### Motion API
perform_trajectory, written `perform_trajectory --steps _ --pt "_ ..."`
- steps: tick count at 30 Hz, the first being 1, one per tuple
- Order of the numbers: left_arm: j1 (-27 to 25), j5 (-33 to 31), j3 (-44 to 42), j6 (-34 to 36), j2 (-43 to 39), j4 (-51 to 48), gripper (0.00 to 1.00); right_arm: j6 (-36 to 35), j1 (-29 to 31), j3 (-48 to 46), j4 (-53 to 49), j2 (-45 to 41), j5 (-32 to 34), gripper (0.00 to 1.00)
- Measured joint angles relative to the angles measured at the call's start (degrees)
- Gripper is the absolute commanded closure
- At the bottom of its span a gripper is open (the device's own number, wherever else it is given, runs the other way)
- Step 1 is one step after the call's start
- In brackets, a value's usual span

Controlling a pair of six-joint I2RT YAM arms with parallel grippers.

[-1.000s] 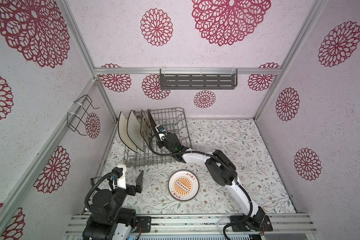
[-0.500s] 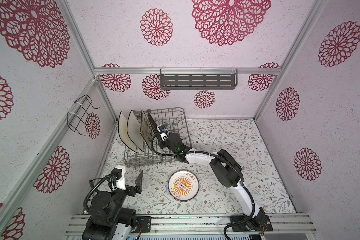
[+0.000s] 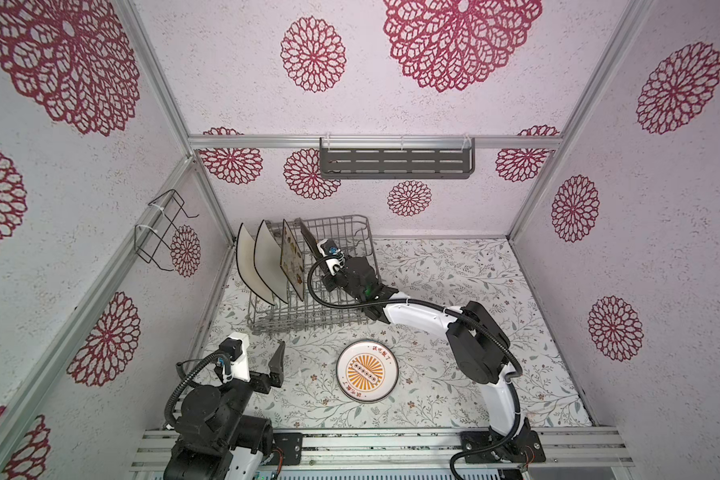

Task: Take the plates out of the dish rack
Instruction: 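Close the right gripper on the orange rim of the black square plate, then lift the black plate out of the rack while the left gripper reaches toward it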

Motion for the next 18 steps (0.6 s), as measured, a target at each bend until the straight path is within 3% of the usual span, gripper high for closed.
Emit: perform_trajectory --steps 8,13,18 --pt "0.0 -2.3 3.9 -1.1 0.0 -1.0 0.03 -5.3 0.2 -2.1 -4.7 -5.9 1.1 1.00" --pt "0.0 -4.5 3.5 -2.7 -0.7 5.2 0.03 -10.6 1.1 -3.7 -8.7 -11.1 1.7 1.00" --pt "0.0 -3.8 4.4 -7.0 7.5 12.6 0.03 -16.4 2.8 -4.3 -12.0 -16.2 3.3 1.00"
